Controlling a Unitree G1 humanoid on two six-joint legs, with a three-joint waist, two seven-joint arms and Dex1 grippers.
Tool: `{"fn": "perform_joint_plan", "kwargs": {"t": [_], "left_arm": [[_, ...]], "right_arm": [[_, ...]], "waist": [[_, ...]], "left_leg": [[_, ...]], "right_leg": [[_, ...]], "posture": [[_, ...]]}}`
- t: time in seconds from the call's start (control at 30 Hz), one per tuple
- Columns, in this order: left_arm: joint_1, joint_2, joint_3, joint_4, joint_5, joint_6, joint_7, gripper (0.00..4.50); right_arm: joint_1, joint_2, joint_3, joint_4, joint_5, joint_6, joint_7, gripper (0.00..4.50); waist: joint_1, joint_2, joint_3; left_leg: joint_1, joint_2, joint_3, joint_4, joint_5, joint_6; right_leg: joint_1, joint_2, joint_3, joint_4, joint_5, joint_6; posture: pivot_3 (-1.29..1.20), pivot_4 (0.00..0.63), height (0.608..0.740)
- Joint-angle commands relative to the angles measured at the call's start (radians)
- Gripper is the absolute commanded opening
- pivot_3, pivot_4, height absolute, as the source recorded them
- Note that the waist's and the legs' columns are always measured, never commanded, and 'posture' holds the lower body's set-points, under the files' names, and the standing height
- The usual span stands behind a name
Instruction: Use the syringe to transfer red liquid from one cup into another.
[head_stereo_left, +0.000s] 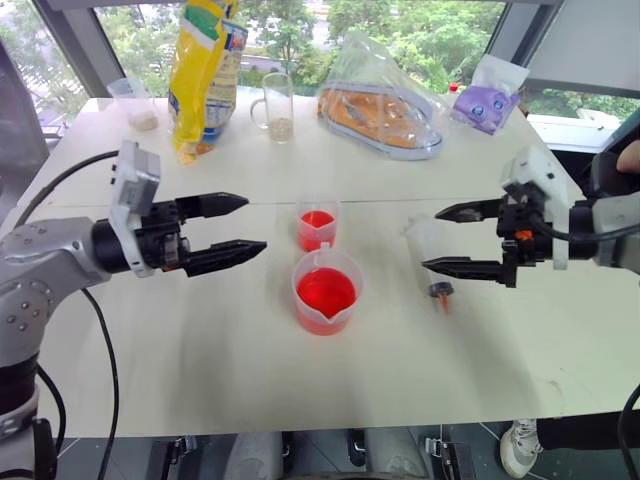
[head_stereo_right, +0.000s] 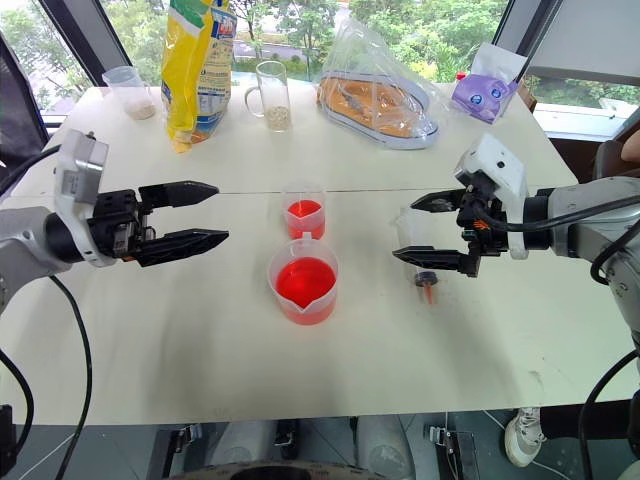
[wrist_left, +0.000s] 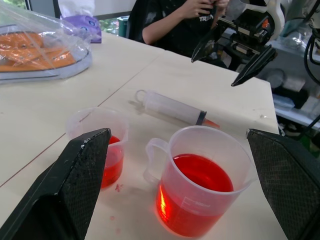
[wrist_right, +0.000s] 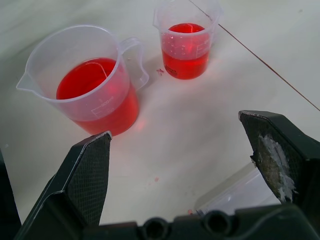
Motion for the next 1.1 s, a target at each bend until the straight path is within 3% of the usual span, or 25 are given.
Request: {"fn": "perform_joint_plan", "kwargs": {"t": [0.03, 0.6, 0.73, 0.97, 1.1], "left_arm": [[-0.002, 0.012, 0.019, -0.01, 0.005, -0.018, -0.006, 4.5], [-0.005, -0.001, 0.021, -0.01, 0.0, -0.031, -0.004, 4.5], [-0.005, -0.007, 0.014, -0.012, 0.006, -0.035, -0.001, 4.5], [-0.013, -0.024, -0.01, -0.011, 0.026, -0.056, -0.004, 4.5], [-0.016, -0.031, -0.018, -0.015, 0.035, -0.064, -0.006, 4.5]], "right_arm": [[-0.011, -0.01, -0.008, -0.018, 0.003, -0.009, -0.004, 4.45], [0.014, -0.022, 0.019, -0.018, -0.027, 0.014, -0.031, 4.45], [-0.068, -0.002, 0.102, 0.046, -0.068, 0.119, -0.112, 4.45], [-0.276, 0.152, 0.249, 0.302, -0.193, 0.331, -0.309, 4.45], [-0.368, 0.243, 0.27, 0.472, -0.242, 0.446, -0.391, 4.45]], "waist": [[0.0, 0.0, 0.0], [0.0, 0.0, 0.0], [-0.001, 0.0, 0.0], [-0.002, 0.0, 0.0], [0.0, 0.0, 0.0]], "left_leg": [[0.0, 0.0, 0.0, 0.0, 0.0, 0.0], [0.0, 0.0, 0.0, 0.0, 0.0, 0.0], [0.0, 0.0, 0.0, 0.0, 0.0, 0.0], [0.001, 0.0, 0.001, 0.0, 0.0, -0.001], [0.001, -0.001, 0.002, 0.0, 0.0, -0.001]], "right_leg": [[0.0, 0.0, 0.0, 0.0, 0.0, 0.0], [0.0, 0.0, 0.0, 0.0, 0.001, 0.002], [0.0, 0.0, 0.0, 0.0, 0.001, 0.001], [0.0, 0.0, 0.001, 0.001, 0.0, -0.001], [0.0, 0.0, 0.001, 0.0, 0.001, 0.0]], "posture": [[0.0, 0.15, 0.74], [0.0, 0.15, 0.74], [0.0, 0.15, 0.74], [0.0, 0.15, 0.74], [0.0, 0.15, 0.74]]}}
